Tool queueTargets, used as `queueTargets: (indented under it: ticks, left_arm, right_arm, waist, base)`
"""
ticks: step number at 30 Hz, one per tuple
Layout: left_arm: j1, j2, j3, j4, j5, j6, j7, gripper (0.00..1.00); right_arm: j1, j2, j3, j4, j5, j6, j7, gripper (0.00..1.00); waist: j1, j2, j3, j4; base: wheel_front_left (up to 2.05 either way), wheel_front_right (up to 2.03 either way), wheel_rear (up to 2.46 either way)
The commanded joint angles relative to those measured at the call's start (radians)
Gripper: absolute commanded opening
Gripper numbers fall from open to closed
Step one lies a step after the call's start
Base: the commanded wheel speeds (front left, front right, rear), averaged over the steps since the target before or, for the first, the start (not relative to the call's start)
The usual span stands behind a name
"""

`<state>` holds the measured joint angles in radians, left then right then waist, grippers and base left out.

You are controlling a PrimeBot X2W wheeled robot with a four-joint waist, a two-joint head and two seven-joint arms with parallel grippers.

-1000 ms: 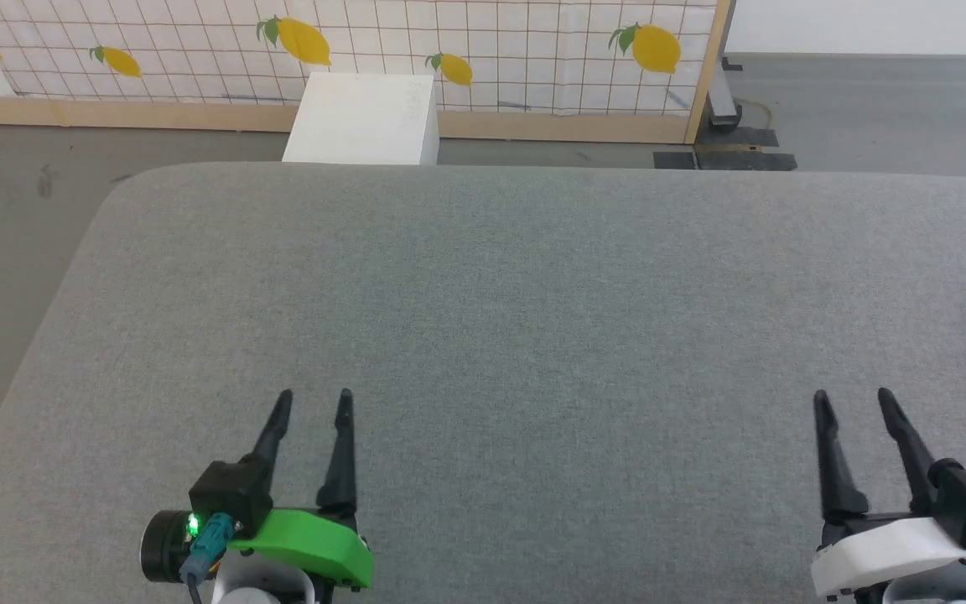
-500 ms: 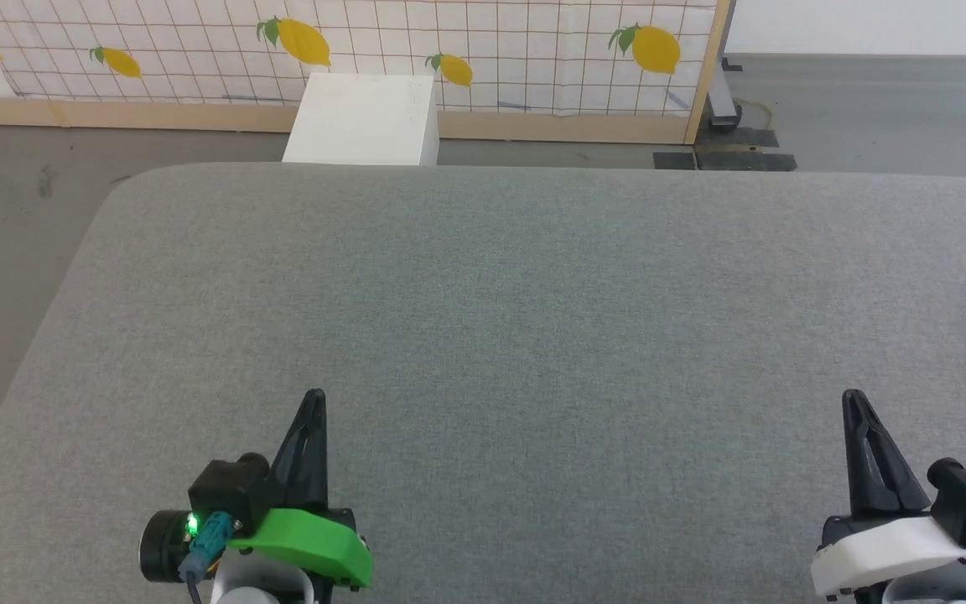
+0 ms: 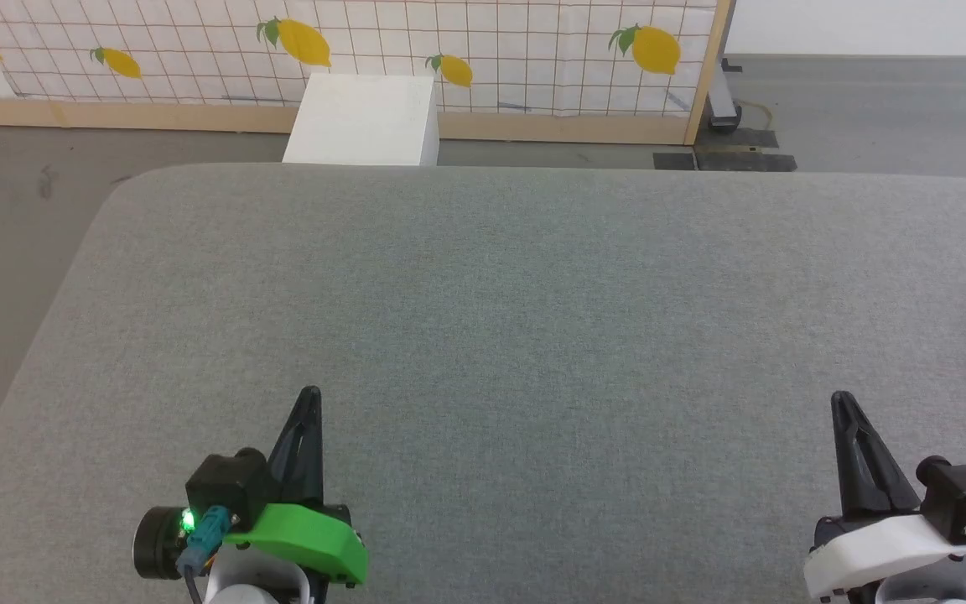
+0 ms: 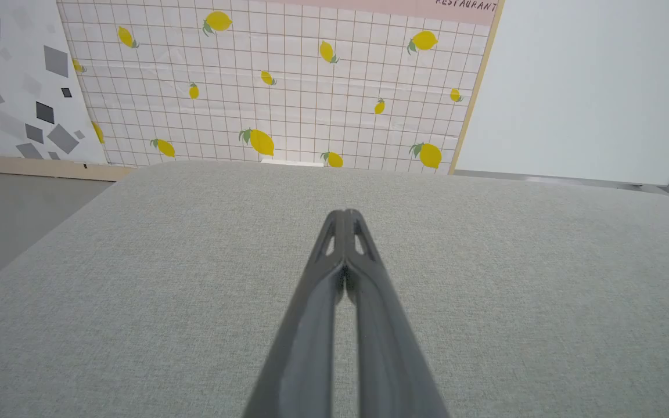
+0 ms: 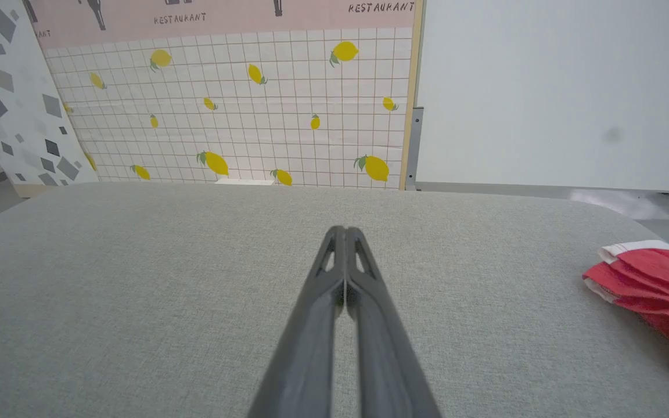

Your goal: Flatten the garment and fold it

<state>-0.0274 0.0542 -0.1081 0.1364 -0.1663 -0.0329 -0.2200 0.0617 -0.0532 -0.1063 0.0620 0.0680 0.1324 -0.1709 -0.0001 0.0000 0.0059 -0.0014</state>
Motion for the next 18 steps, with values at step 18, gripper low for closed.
queueTargets:
  ticks: [18]
  left_arm:
    - [0.008, -0.001, 0.023, -0.029, 0.038, 0.010, 0.043, 0.00]
  right_arm:
    - [-0.019, 0.001, 0.022, -0.018, -0.018, -0.001, 0.034, 0.00]
  waist:
    - [0.0001, 0.0000, -0.001, 0.000]
  base:
    - [0.00, 0.00, 0.00]
